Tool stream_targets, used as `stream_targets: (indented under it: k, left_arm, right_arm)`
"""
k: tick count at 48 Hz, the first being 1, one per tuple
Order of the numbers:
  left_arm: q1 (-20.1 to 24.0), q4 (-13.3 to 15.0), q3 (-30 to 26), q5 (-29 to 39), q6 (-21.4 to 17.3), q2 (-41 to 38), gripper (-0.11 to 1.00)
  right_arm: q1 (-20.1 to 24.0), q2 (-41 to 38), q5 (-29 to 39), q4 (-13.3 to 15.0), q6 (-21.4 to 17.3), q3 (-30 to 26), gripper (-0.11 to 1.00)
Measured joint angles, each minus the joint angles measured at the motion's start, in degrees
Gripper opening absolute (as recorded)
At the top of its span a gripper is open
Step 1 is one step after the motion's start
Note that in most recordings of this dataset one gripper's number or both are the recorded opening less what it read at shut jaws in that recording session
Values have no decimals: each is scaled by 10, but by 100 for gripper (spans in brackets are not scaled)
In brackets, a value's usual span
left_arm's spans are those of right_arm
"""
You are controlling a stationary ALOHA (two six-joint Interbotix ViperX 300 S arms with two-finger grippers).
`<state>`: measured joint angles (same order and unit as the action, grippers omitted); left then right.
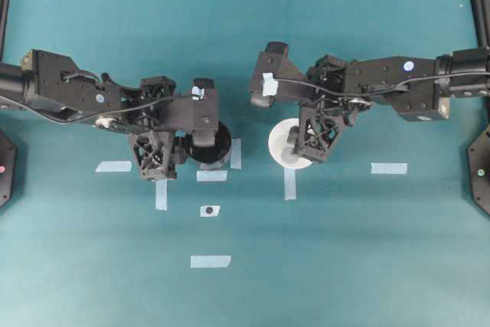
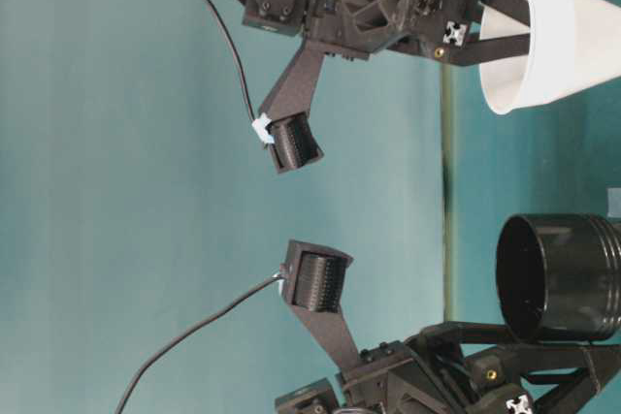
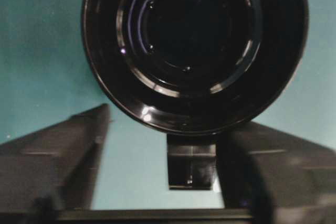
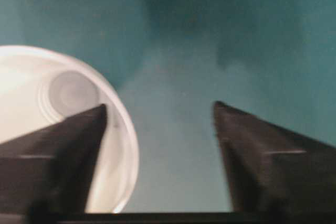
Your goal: Holding the cup holder with the left arm, the right arm places the cup into the cup holder.
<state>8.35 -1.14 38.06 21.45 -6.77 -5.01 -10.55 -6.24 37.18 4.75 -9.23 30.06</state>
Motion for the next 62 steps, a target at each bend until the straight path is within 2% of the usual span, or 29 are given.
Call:
stream_targets:
  k: [8, 11, 33, 62]
  left_arm:
    - [-2, 0, 1, 10, -4, 0, 33]
    - [-4, 0, 0, 11, -4, 0, 27]
    - [-13, -1, -4, -1, -10, 0, 26]
    - [-15, 0, 8, -59, -4, 10, 26]
  right_arm:
    - [0, 0, -1, -2, 0, -4, 26]
    - [3, 0, 0, -9, 0, -5, 17]
    - [0, 4, -1, -69, 1, -6, 6]
    - [1, 9, 23, -76, 0, -4, 5]
